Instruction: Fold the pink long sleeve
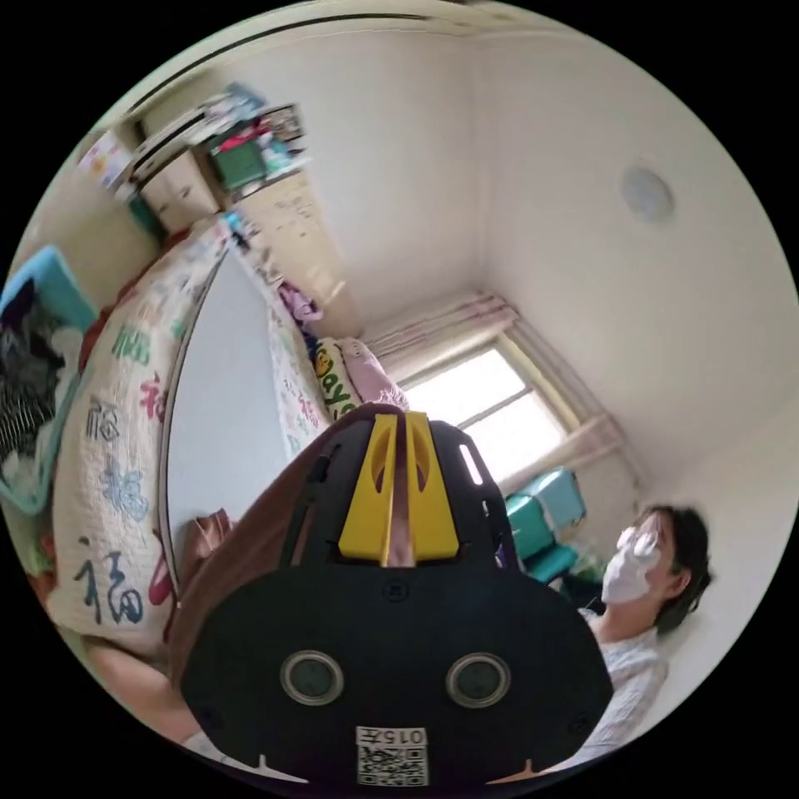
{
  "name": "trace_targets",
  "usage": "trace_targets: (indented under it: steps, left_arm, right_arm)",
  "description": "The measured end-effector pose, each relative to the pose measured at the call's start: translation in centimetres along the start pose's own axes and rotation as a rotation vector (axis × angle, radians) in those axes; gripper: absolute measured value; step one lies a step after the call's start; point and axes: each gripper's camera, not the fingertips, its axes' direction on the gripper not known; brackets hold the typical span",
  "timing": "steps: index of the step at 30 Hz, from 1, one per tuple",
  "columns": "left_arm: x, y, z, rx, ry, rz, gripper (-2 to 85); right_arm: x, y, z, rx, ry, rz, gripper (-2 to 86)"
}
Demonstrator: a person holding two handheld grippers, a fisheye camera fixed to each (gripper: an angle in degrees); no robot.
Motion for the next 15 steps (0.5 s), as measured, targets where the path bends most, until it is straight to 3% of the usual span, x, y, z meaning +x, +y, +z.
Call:
trace_targets:
  steps: [5,10,15]
  left_arm:
    - [7.3,-9.4,7.5,0.098,0.014,0.077,-0.7]
    - [29.2,-15.8,10.2,0.238,0.042,0.45,-0.6]
    - [38.7,-13.7,6.2,0.256,0.084,0.675,-0.6]
  right_arm:
    - [-5.4,-13.5,7.2,0.081,0.118,-0.051,-0.2]
    - [-23.8,-26.2,5.5,0.336,0.076,-0.295,-0.1]
    - [-34.5,-26.3,0.9,0.394,-0.022,-0.564,0.0]
